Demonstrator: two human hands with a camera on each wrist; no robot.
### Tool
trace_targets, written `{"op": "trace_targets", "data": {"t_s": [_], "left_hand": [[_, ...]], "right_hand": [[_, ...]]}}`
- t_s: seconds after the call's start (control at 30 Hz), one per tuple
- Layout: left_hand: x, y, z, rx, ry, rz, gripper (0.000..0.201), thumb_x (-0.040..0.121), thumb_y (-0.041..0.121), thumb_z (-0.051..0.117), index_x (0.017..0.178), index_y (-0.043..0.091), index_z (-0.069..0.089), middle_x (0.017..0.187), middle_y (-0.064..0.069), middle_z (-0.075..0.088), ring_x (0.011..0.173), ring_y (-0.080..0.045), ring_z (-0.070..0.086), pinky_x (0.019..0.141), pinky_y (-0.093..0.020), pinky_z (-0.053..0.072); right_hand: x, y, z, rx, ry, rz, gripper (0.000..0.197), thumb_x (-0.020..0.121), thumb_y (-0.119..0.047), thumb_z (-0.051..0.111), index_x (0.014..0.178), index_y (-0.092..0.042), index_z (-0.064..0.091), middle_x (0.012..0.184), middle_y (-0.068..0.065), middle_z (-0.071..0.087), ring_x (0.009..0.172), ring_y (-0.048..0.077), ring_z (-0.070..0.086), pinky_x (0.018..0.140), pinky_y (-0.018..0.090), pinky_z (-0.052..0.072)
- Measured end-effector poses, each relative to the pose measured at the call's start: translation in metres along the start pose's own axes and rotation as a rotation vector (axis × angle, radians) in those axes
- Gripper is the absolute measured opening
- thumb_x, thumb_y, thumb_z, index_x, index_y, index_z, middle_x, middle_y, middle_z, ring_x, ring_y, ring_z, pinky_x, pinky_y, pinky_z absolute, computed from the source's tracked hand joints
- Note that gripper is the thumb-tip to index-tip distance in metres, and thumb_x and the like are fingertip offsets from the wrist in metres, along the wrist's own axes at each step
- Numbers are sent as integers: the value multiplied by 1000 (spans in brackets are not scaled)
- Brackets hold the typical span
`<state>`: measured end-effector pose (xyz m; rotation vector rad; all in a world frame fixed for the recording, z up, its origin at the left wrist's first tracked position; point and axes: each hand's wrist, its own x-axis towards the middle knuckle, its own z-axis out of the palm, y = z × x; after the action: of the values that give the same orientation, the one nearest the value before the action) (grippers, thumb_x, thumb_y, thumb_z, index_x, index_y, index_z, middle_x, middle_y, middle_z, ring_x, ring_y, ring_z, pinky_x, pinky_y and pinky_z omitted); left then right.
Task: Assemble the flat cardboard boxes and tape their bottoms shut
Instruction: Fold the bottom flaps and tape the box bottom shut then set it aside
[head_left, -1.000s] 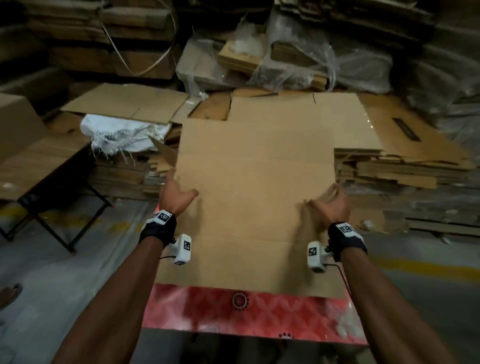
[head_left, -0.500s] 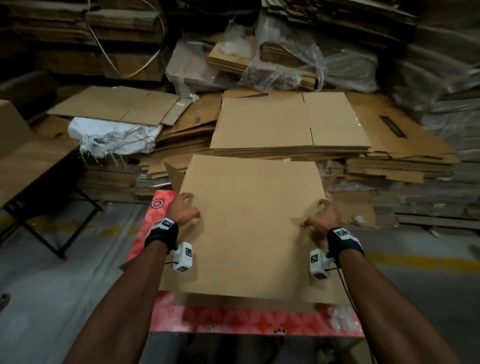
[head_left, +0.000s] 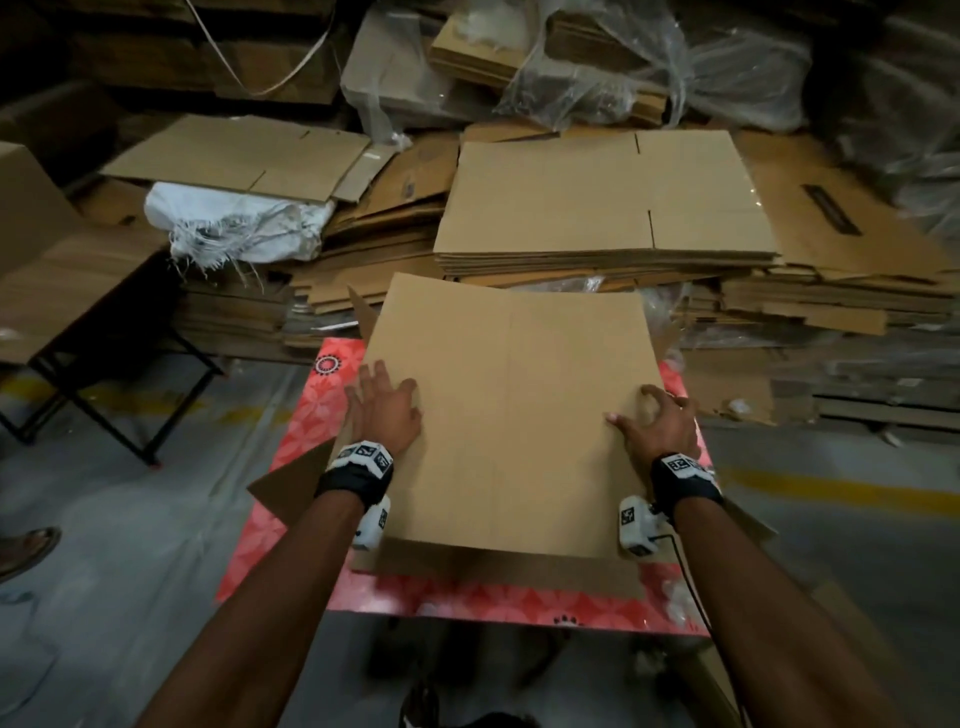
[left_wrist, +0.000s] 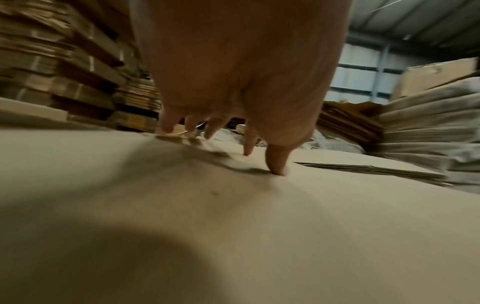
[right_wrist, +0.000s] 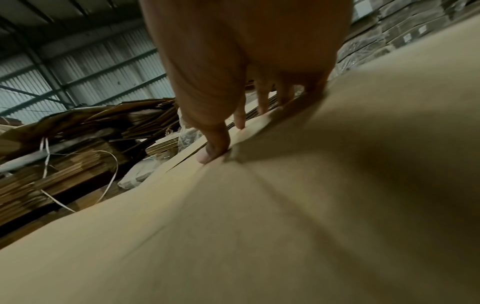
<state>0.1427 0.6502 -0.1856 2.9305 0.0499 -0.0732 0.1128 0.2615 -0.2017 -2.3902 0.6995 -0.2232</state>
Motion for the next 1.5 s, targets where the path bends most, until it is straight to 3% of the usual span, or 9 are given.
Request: {"op": "trace_targets", "data": {"t_s": [0.17, 0.27, 0.5, 0.7, 0.87, 0.97, 1.07, 1.37, 1.5], "left_hand": [[-37, 41, 11, -53, -258, 313, 91, 81, 66, 69, 156, 33, 31, 171, -12, 6, 157, -35, -4, 124, -58, 4], [-59, 57, 24, 63, -395, 402, 130, 61, 87, 66, 162, 35, 3, 170, -8, -17, 155, -32, -19, 122, -63, -7], [-79, 54, 41, 254, -325, 639, 152, 49, 90, 70, 159, 33, -19, 167, -10, -28, 152, -40, -23, 121, -66, -8], [-80, 32, 34, 329, -277, 611, 139, 61, 55, 82, 162, 26, -9, 170, -13, -12, 155, -43, -6, 124, -62, 7], [-84, 6, 36, 374, -268, 516, 128, 66, 48, 78, 163, 24, -3, 171, -10, -3, 155, -40, 5, 122, -62, 17], [-85, -8, 35, 319, -248, 436, 91, 77, 40, 68, 156, 25, 26, 162, -8, 30, 145, -34, 33, 112, -53, 38], [-86, -19, 43, 280, -190, 373, 44, 86, 27, 53, 129, 24, 52, 128, -3, 61, 117, -29, 56, 90, -43, 50], [-93, -55, 111, 269, -315, 253, 38, 100, 18, 47, 136, 31, 54, 132, -1, 62, 119, -28, 58, 94, -46, 52], [-94, -61, 137, 299, -356, 291, 38, 100, 18, 54, 138, 23, 49, 134, -8, 53, 123, -33, 52, 88, -48, 52]], "right_hand": [[-9, -16, 8, -83, 6, 13, 75, 70, -60, 85, 133, -30, 57, 143, 10, 42, 124, 39, 51, 92, 50, 50], [-14, -23, 13, -89, -11, 20, 73, 73, -59, 84, 132, -26, 57, 141, 9, 45, 122, 41, 52, 91, 51, 49], [-30, -31, 23, -110, -70, -36, 72, 83, -56, 75, 143, -24, 52, 145, 9, 50, 126, 39, 54, 97, 50, 50], [-50, -42, 37, -127, -173, -122, 66, 91, -51, 69, 148, -26, 47, 160, 6, 38, 138, 35, 47, 106, 50, 43], [-69, -48, 58, -143, -241, -175, 65, 94, -45, 67, 150, -23, 45, 161, 6, 38, 140, 34, 46, 109, 47, 41], [-86, -54, 73, -186, -306, -185, 61, 92, -40, 68, 145, -19, 47, 146, 13, 53, 130, 37, 54, 103, 45, 45], [-105, -51, 93, -275, -429, -143, 56, 95, -39, 63, 144, -18, 47, 139, 17, 59, 124, 40, 58, 100, 45, 47], [-155, -1, 146, -307, -710, -140, 57, 101, -56, 48, 135, -12, 57, 134, 21, 61, 120, 42, 59, 96, 44, 48], [-164, 17, 159, -347, -753, -198, 54, 98, -37, 58, 146, -14, 48, 137, 19, 60, 123, 38, 57, 96, 42, 48]]}}
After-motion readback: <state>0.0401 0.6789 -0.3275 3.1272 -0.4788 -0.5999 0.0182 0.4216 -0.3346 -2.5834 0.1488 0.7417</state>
